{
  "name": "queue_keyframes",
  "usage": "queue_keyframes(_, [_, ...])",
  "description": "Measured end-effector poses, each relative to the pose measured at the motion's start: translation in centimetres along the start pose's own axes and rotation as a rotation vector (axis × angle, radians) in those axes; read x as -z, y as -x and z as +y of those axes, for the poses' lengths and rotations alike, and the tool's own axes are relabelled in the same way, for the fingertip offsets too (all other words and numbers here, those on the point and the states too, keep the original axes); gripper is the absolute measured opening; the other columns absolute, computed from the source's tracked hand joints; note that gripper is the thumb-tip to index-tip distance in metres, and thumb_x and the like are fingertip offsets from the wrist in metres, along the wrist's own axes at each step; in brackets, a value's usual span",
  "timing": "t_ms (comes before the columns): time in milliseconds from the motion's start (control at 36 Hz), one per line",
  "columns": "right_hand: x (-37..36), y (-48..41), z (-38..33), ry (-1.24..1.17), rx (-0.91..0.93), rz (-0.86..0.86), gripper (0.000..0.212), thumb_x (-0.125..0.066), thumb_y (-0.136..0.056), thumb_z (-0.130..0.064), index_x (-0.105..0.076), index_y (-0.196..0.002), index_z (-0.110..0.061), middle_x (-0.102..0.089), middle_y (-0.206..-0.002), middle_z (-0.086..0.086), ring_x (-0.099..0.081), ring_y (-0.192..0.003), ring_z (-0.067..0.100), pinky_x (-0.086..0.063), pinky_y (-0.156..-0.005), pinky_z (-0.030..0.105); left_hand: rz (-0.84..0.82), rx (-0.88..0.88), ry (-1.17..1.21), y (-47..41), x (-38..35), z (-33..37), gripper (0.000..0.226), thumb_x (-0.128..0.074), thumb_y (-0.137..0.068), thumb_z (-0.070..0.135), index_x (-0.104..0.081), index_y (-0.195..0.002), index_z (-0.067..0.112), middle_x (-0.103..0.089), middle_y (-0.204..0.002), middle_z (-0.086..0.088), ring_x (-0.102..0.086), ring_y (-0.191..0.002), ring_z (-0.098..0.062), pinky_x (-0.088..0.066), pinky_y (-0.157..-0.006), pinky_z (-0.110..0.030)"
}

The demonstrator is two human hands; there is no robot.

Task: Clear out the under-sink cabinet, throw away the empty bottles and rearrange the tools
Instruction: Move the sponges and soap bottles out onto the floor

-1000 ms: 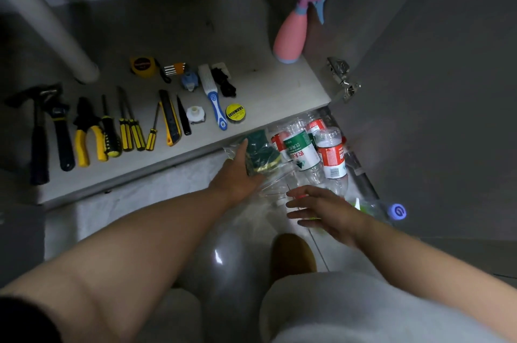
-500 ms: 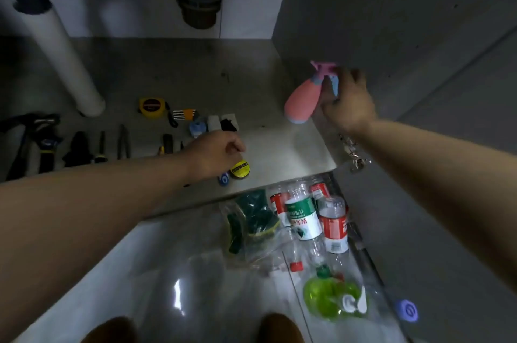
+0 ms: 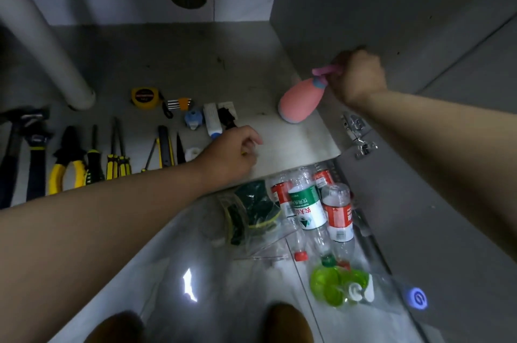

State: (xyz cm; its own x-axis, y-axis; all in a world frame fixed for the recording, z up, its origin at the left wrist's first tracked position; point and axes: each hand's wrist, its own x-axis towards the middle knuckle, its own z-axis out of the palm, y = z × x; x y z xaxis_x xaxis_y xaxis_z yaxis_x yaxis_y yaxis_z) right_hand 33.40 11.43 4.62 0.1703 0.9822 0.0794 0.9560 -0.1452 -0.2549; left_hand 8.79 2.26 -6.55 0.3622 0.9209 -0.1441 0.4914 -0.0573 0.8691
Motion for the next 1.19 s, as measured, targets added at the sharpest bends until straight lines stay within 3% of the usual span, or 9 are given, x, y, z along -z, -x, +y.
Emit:
queue_keyframes(139, [3.4, 5.9, 0.0, 0.035, 0.17, 0.066, 0.032, -0.07, -0.081, -0.05, -0.074, -0.102, -0.027, -0.059, -0.096, 0.005, -0.063, -0.091, 0.034, -0.043, -0.071, 0.032, 0.026, -0.053, -0.122, 0.7, 0.2, 3.5, 0.076, -0.082, -0.078, 0.022, -0.039, -0.137, 0.043, -0.046, -0.124, 0.001, -0.055, -0.114, -0.021, -0.049, -0.098, -0.033])
queue_keyframes(250, [7.0, 11.4, -0.8, -0.056, 0.318, -0.006, 0.025, -0.073, -0.079, -0.048, -0.077, -0.1, -0.034, -0.058, -0.089, -0.007, -0.06, -0.085, 0.021, -0.048, -0.073, 0.033, -0.004, -0.081, -0.203, 2.1, -0.3, 7.1, 0.115, -0.091, -0.065, 0.039, -0.02, -0.156, 0.04, -0.039, -0.148, -0.006, -0.042, -0.135, -0.024, -0.038, -0.114, -0.038])
queue_keyframes(389, [10.3, 17.9, -0.7, -0.042, 0.386, -0.142, 0.027, -0.075, -0.077, -0.058, -0.078, -0.097, -0.04, -0.058, -0.077, -0.014, -0.061, -0.077, 0.015, -0.043, -0.062, 0.03, -0.114, -0.061, -0.267, 6.7, -2.6, 8.7, 0.088, -0.09, -0.068, 0.032, -0.045, -0.144, 0.027, -0.054, -0.135, -0.006, -0.053, -0.121, -0.027, -0.048, -0.1, -0.039])
queue_keyframes(556, [10.4, 24.5, 1.8, -0.09, 0.275, -0.346, 0.019, -0.072, -0.083, -0.05, -0.079, -0.089, -0.033, -0.073, -0.082, -0.017, -0.063, -0.078, 0.005, -0.053, -0.077, 0.03, -0.263, -0.033, -0.103, 13.2, -7.6, 8.3, 0.086, -0.093, -0.066, 0.024, -0.053, -0.142, 0.025, -0.06, -0.129, -0.004, -0.061, -0.113, -0.027, -0.054, -0.098, -0.045])
queue_keyframes(778, [6.9, 26.0, 5.4, -0.243, 0.093, -0.308, 0.019, -0.062, -0.095, -0.034, -0.077, -0.097, -0.023, -0.066, -0.076, -0.015, -0.059, -0.07, 0.005, -0.041, -0.065, 0.022, -0.322, 0.099, -0.058, 17.0, -14.3, 3.5, 0.08, -0.094, -0.063, 0.022, -0.057, -0.134, 0.028, -0.065, -0.124, 0.004, -0.064, -0.11, -0.019, -0.056, -0.094, -0.04])
queue_keyframes(917, [4.4, 26.0, 7.2, -0.372, 0.045, -0.385, 0.018, -0.06, -0.096, -0.02, -0.077, -0.099, -0.015, -0.073, -0.091, 0.0, -0.067, -0.073, 0.01, -0.058, -0.07, 0.031, -0.292, 0.194, 0.025, 17.0, -17.9, 1.1, 0.06, -0.081, -0.07, 0.012, -0.065, -0.126, 0.023, -0.071, -0.116, -0.003, -0.067, -0.106, -0.021, -0.057, -0.089, -0.035])
queue_keyframes(1000, [3.1, 25.6, 8.2, -0.381, 0.056, -0.414, 0.019, -0.058, -0.097, -0.013, -0.077, -0.103, -0.01, -0.073, -0.09, 0.004, -0.059, -0.056, -0.009, -0.042, -0.058, 0.008, -0.275, 0.285, 0.172, 16.4, -19.7, 1.1, 0.058, -0.073, -0.079, 0.021, -0.06, -0.135, 0.017, -0.07, -0.124, -0.005, -0.066, -0.114, -0.022, -0.054, -0.098, -0.038])
queue_keyframes(1083, [1.9, 25.4, 9.0, -0.439, 0.032, -0.425, 0.02, -0.057, -0.098, -0.008, -0.076, -0.103, -0.005, -0.072, -0.087, 0.009, -0.057, -0.051, -0.01, -0.042, -0.055, 0.007, -0.337, 0.267, 0.164, 15.8, -21.0, 1.4, 0.075, -0.066, -0.076, 0.034, -0.048, -0.147, 0.017, -0.062, -0.138, -0.005, -0.059, -0.128, -0.027, -0.047, -0.108, -0.045])
queue_keyframes(1194, [0.8, 25.1, 9.5, -0.45, 0.016, -0.448, 0.02, -0.057, -0.098, -0.008, -0.076, -0.103, -0.007, -0.073, -0.09, 0.005, -0.056, -0.057, -0.01, -0.045, -0.059, 0.01, -0.305, 0.28, 0.182, 15.5, -21.7, 1.1, 0.052, -0.068, -0.09, 0.026, -0.056, -0.139, 0.019, -0.062, -0.137, -0.005, -0.057, -0.128, -0.026, -0.046, -0.109, -0.045])
